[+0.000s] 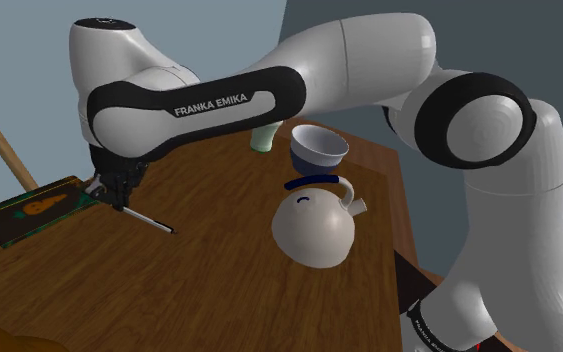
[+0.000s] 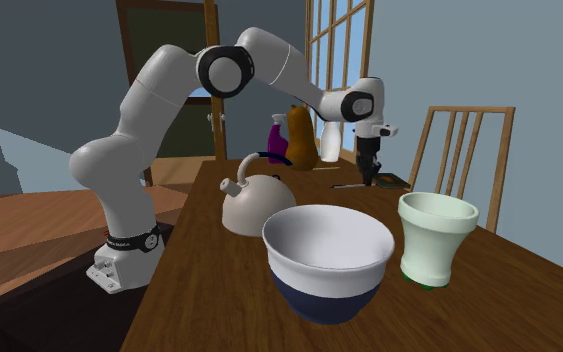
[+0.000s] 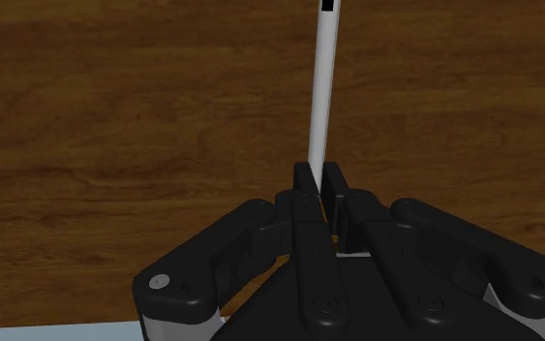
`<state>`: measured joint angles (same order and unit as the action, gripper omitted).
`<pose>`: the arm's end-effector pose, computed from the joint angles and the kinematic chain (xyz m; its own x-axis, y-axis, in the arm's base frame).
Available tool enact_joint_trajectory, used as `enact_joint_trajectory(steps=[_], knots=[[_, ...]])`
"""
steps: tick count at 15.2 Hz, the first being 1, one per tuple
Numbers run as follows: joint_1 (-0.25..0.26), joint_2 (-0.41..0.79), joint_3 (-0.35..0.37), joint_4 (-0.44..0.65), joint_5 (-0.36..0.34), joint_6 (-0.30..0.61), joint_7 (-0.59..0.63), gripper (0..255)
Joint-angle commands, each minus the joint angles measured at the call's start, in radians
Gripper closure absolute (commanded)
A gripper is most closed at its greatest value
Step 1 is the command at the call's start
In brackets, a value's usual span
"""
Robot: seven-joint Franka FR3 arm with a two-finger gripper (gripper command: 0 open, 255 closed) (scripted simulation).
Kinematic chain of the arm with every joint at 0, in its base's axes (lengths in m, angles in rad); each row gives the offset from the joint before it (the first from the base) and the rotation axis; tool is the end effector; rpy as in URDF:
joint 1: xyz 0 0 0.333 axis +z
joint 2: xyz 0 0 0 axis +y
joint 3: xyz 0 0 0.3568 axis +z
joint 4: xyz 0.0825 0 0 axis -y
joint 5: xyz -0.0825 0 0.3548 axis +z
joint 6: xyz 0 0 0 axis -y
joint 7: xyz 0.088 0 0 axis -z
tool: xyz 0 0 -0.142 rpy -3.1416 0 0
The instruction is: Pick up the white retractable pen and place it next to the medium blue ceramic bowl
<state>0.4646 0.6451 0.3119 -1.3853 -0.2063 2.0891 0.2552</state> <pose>0.5661 0.4636 0.3636 0.8506 0.5184 0.0877 0.5219 -0.8528 -0.0209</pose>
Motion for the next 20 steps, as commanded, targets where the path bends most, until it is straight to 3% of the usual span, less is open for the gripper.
enact_joint_trajectory(steps=[1, 20], knots=[[0.0, -0.009, 0.002, 0.012, 0.003, -0.021, -0.002, 255], [0.013, -0.05, 0.015, 0.205, 0.022, -0.251, -0.02, 255]])
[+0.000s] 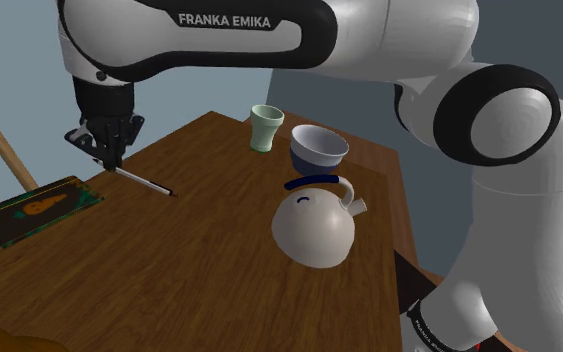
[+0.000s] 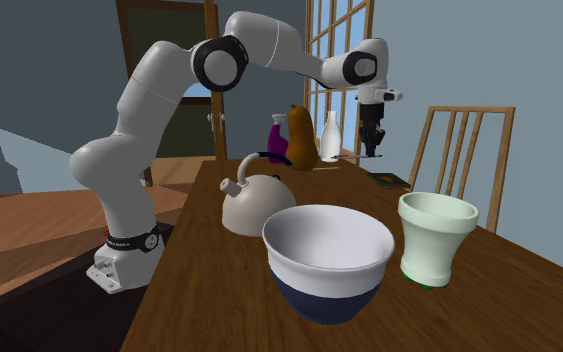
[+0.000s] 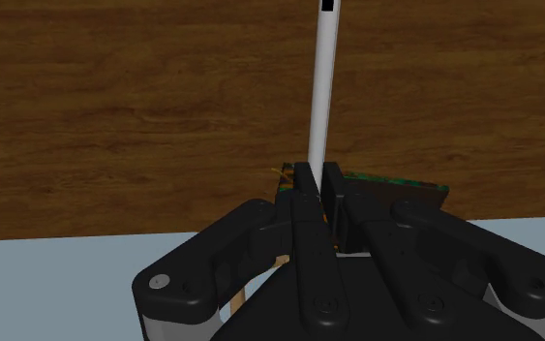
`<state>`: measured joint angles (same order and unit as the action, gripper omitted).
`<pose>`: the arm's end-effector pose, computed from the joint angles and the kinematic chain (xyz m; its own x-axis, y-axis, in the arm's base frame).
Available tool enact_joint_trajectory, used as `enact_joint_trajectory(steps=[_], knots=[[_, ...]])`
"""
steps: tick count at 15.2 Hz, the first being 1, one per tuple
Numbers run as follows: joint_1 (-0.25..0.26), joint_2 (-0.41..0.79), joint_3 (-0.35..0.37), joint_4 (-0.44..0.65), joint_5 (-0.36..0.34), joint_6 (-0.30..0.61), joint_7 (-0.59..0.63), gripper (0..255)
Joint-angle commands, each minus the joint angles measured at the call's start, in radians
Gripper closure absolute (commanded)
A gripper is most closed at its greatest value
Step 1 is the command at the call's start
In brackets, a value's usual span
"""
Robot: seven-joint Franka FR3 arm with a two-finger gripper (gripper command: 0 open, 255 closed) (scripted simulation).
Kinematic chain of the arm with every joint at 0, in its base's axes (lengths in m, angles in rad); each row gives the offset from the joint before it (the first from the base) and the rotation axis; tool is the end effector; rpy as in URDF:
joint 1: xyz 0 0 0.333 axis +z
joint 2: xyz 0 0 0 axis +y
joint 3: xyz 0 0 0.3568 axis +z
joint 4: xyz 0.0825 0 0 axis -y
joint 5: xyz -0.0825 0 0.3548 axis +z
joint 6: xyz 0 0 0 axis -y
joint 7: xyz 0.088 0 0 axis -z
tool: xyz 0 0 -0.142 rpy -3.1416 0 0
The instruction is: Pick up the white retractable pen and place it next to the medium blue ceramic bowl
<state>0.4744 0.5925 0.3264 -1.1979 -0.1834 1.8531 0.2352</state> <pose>0.5624 0.4611 0.4640 0.8506 0.5184 0.0881 0.5219 -0.8528 -0.0211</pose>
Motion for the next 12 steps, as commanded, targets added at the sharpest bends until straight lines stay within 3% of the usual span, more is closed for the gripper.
enact_joint_trajectory(steps=[1, 12], knots=[[0.005, 0.004, 0.0, 0.033, 0.0, -0.029, -0.001, 255], [0.036, 0.042, -0.001, 0.248, -0.006, -0.203, -0.01, 255]])
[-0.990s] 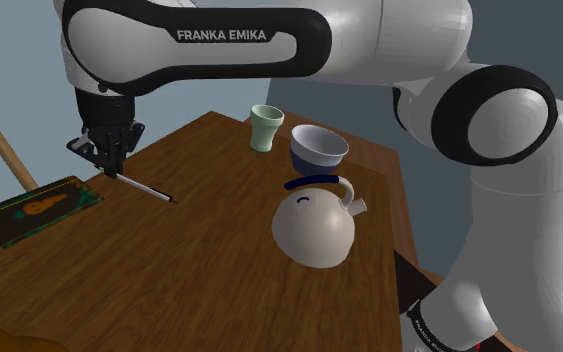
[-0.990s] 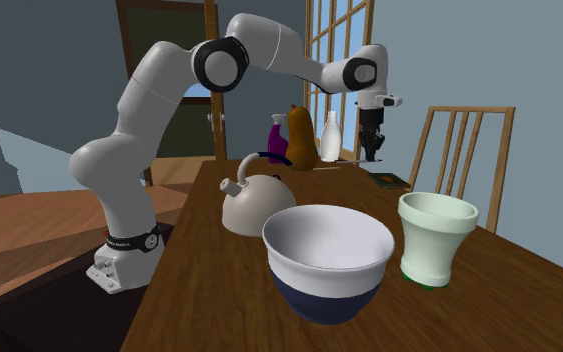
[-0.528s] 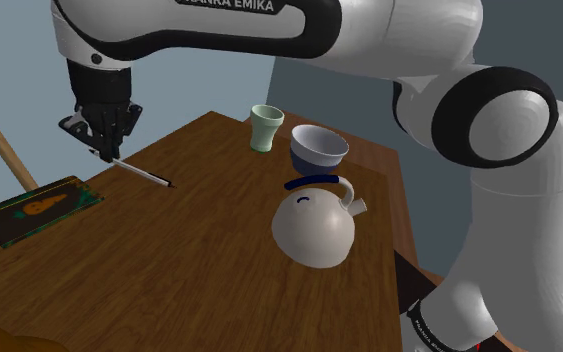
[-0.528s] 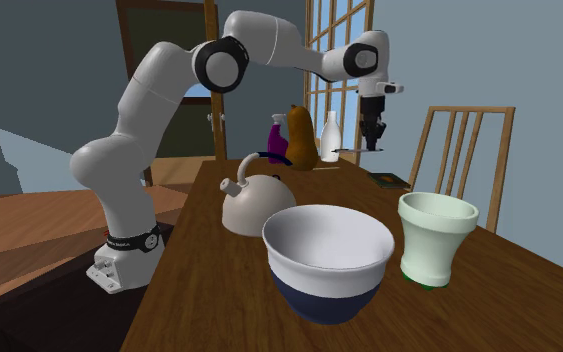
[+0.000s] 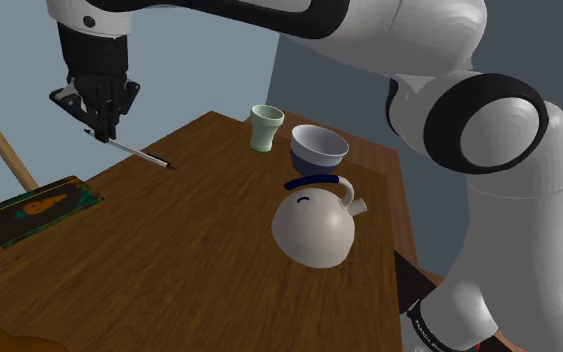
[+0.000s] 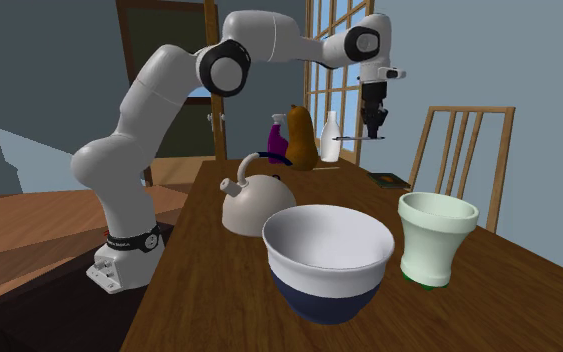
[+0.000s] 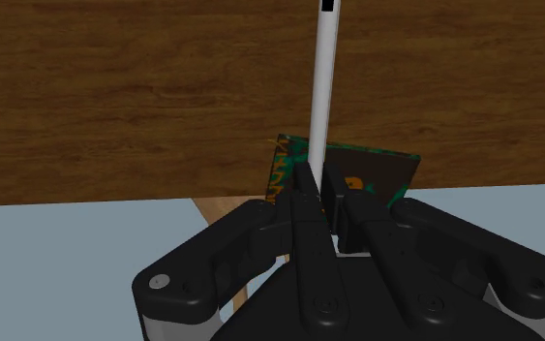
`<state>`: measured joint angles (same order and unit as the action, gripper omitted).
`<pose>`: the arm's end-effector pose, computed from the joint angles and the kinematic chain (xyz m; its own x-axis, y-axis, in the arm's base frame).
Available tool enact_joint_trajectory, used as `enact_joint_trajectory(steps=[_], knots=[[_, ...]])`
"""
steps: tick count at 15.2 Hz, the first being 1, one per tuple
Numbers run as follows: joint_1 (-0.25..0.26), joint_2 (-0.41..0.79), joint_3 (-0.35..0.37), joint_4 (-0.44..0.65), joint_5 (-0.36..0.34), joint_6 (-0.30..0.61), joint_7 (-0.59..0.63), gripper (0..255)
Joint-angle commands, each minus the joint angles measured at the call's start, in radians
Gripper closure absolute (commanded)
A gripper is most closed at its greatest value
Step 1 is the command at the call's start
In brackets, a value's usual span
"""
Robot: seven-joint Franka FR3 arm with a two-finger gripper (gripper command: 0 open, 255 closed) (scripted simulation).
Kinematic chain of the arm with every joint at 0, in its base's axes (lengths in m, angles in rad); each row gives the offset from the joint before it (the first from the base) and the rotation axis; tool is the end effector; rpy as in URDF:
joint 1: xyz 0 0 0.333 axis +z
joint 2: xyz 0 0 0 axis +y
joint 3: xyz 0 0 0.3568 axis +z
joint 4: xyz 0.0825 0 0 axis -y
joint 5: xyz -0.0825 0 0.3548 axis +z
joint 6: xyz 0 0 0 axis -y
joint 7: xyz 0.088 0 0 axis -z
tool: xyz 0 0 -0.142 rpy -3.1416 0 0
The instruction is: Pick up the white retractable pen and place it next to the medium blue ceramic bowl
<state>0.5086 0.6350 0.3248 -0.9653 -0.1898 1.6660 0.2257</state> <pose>0.5637 0.4642 0.5201 0.8505 0.5184 0.0886 0.5220 -0.8527 -0.0210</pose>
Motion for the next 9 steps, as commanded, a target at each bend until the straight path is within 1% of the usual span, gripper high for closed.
enact_joint_trajectory(steps=[1, 2, 4, 6, 9], knots=[[0.004, 0.003, 0.0, 0.028, 0.0, -0.025, -0.001, 255], [-0.029, -0.061, 0.005, -0.077, 0.014, 0.016, -0.01, 255], [-0.085, -0.166, 0.013, -0.243, 0.043, 0.077, -0.035, 255], [-0.133, -0.256, 0.015, -0.376, 0.072, 0.124, -0.066, 255], [-0.193, -0.374, 0.009, -0.54, 0.116, 0.176, -0.122, 255]])
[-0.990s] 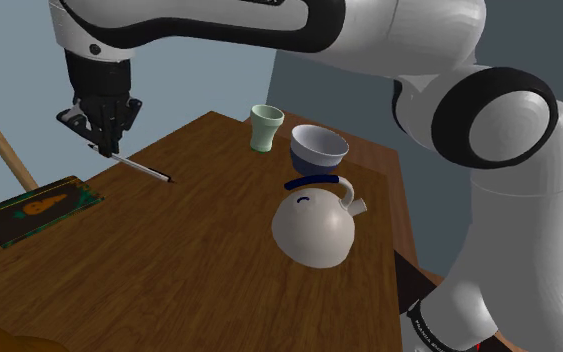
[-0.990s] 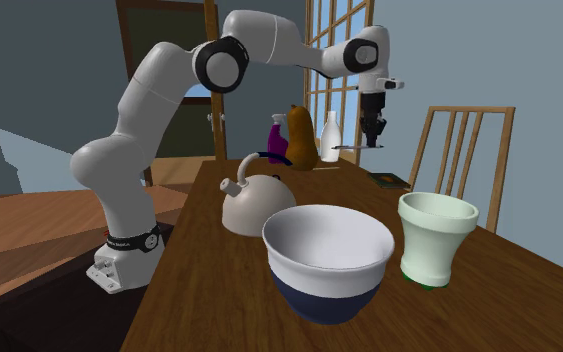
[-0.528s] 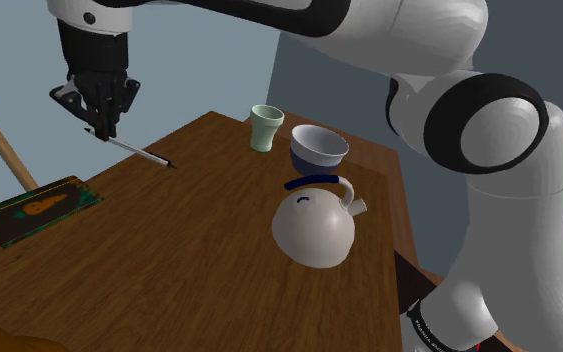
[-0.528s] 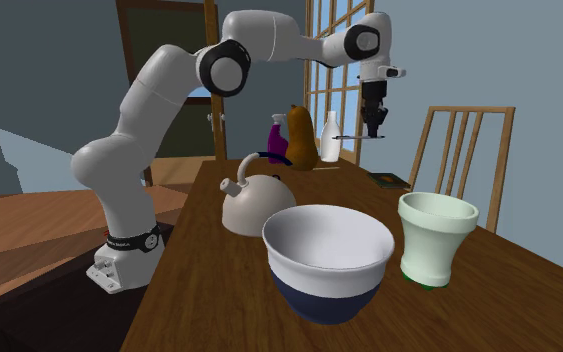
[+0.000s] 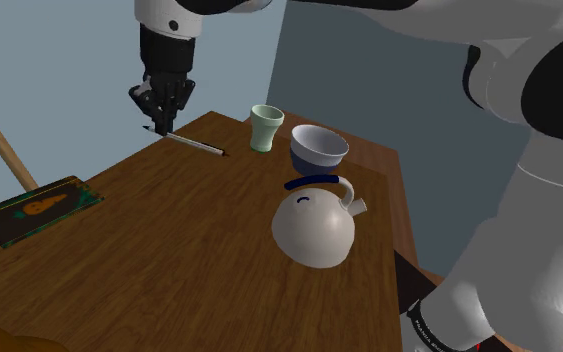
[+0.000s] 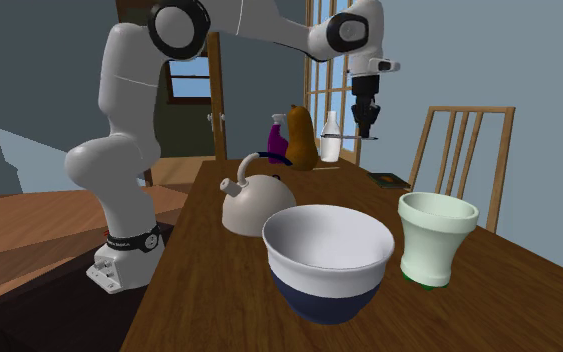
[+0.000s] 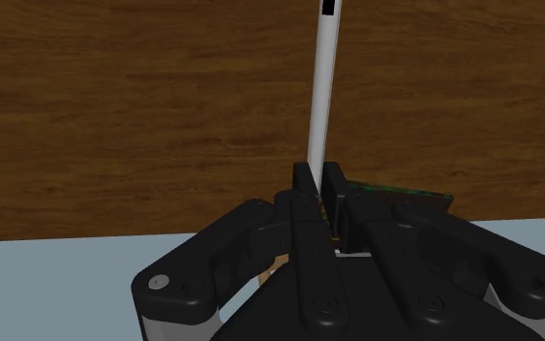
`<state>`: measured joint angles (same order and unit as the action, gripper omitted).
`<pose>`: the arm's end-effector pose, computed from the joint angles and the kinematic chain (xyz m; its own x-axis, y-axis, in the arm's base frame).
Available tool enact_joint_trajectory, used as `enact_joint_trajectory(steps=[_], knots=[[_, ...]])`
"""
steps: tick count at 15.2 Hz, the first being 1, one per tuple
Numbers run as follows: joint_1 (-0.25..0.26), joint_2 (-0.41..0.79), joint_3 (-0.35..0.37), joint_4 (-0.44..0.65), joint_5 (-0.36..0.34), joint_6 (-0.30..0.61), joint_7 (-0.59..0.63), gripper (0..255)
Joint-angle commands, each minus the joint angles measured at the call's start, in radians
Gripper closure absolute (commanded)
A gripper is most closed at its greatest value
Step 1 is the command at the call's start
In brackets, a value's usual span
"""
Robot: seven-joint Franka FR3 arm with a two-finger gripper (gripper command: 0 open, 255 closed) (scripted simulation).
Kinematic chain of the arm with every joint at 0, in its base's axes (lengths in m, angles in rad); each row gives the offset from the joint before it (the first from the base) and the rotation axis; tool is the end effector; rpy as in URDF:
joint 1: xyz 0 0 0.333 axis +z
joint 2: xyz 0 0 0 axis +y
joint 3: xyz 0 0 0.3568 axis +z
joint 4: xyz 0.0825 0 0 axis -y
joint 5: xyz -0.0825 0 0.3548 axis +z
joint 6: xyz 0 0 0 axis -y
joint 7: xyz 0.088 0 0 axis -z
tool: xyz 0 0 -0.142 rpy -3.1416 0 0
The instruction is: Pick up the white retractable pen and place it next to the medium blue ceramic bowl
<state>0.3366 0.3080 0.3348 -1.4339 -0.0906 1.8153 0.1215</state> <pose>0.5304 0.3690 0.5425 0.8503 0.5188 0.0883 0.5223 -0.8525 -0.0211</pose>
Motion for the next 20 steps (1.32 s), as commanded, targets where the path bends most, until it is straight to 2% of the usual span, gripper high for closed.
enact_joint_trajectory(steps=[1, 10, 20], knots=[[-0.039, -0.084, -0.005, -0.12, 0.031, 0.04, -0.039, 255], [-0.154, -0.365, -0.08, -0.46, 0.139, 0.108, -0.247, 255], [-0.235, -0.587, -0.211, -0.693, 0.178, 0.11, -0.476, 255]])
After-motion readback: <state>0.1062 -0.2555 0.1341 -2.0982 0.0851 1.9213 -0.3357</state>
